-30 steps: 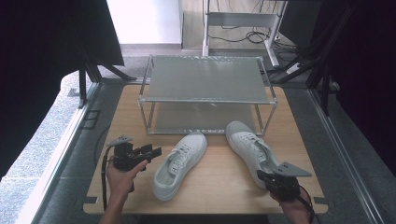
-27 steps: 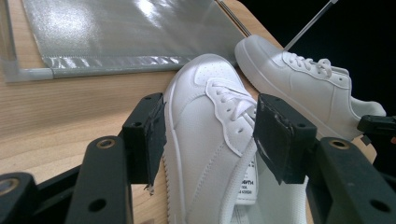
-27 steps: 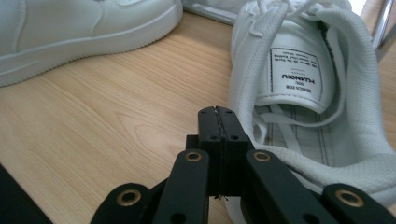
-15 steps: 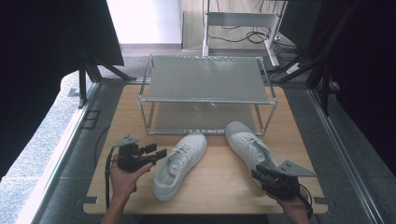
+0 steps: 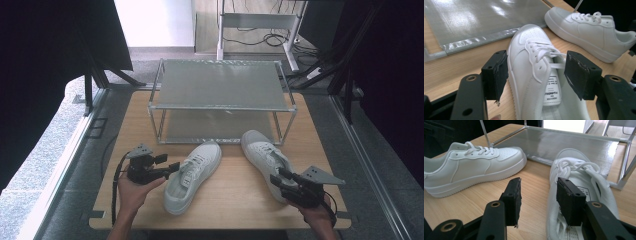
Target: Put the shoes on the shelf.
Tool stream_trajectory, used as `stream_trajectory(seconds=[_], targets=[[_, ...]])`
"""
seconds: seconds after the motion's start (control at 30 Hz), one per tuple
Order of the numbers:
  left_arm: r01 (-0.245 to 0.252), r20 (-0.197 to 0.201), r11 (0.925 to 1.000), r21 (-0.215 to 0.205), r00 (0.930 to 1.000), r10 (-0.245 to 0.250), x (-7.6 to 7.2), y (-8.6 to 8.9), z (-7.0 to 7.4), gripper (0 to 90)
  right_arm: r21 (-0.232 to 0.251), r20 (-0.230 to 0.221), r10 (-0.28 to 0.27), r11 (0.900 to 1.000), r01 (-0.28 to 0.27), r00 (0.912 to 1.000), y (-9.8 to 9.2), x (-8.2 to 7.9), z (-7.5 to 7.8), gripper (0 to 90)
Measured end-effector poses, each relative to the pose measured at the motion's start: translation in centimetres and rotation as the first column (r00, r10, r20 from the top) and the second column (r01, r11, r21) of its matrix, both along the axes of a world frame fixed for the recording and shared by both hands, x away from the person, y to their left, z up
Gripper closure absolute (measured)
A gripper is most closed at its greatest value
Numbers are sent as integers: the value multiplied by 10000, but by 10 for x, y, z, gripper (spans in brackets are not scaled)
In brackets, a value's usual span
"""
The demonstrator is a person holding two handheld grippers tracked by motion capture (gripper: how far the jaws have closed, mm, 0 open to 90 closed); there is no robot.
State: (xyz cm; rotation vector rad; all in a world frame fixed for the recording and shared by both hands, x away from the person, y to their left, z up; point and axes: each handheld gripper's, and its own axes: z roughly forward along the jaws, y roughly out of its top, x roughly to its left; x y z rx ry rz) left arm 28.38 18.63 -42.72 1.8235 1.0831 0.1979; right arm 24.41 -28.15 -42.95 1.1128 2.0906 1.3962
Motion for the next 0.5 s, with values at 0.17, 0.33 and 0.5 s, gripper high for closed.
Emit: stream_trajectory(seconds=[0.17, 0.33, 0.5], targets=[[-8, 10, 9996, 291, 10000, 8, -1, -6, 4, 346, 74, -84, -354, 9993, 354, 9993, -4, 5, 3, 514], [281, -172, 9970, 726, 9995, -269, 0, -16, 0, 368, -49, -147, -426, 9991, 425, 9990, -8, 12, 5, 504], [67, -632, 9909, 1346, 9980, 19, 3, -23, -9, 418, -308, -381, -508, 9983, 497, 9980, -14, 27, 10, 487]])
